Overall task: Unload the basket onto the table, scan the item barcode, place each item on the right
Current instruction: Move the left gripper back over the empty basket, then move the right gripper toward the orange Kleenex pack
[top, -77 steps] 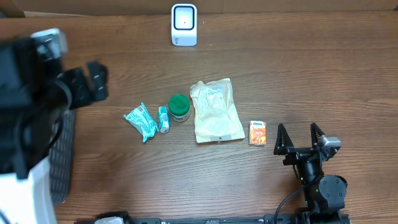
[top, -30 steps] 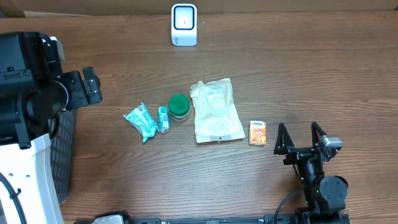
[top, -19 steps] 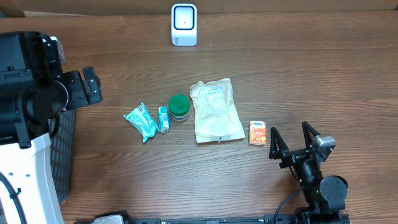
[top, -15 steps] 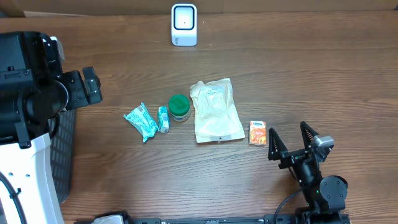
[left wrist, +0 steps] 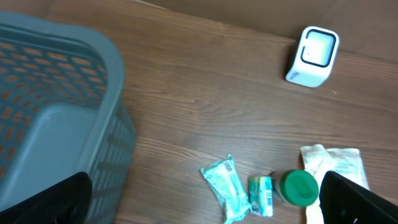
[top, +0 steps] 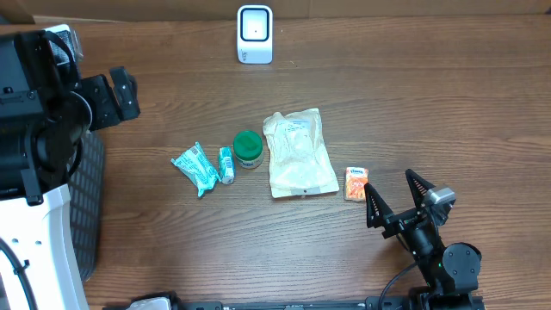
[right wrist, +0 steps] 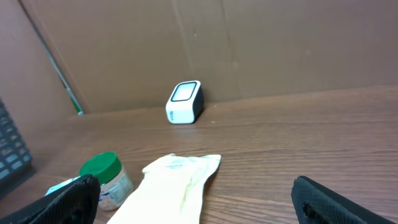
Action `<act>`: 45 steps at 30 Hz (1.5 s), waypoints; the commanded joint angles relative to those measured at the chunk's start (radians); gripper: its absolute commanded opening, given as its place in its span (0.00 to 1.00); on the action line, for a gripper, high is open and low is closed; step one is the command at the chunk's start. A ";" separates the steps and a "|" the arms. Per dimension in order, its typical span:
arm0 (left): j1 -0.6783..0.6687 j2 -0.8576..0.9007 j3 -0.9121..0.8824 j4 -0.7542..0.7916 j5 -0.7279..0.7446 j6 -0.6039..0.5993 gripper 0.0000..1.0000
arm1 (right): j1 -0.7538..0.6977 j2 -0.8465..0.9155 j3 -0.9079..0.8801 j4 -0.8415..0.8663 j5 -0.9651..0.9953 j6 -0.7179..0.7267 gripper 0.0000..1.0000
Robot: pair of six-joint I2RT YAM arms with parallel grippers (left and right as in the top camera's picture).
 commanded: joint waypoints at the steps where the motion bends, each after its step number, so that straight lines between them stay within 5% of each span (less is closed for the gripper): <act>1: 0.012 0.004 0.007 -0.013 -0.123 -0.006 1.00 | -0.002 -0.012 -0.010 0.009 -0.029 0.004 1.00; 15: 0.378 0.123 0.007 -0.098 -0.008 -0.037 1.00 | -0.002 -0.012 -0.010 0.089 -0.067 0.033 1.00; 31: 0.383 0.233 0.007 -0.097 0.014 -0.037 1.00 | -0.002 -0.009 0.007 0.031 -0.237 0.076 1.00; 45: 0.383 0.240 0.007 -0.097 0.014 -0.037 1.00 | -0.003 0.164 0.286 -0.196 -0.261 0.063 1.00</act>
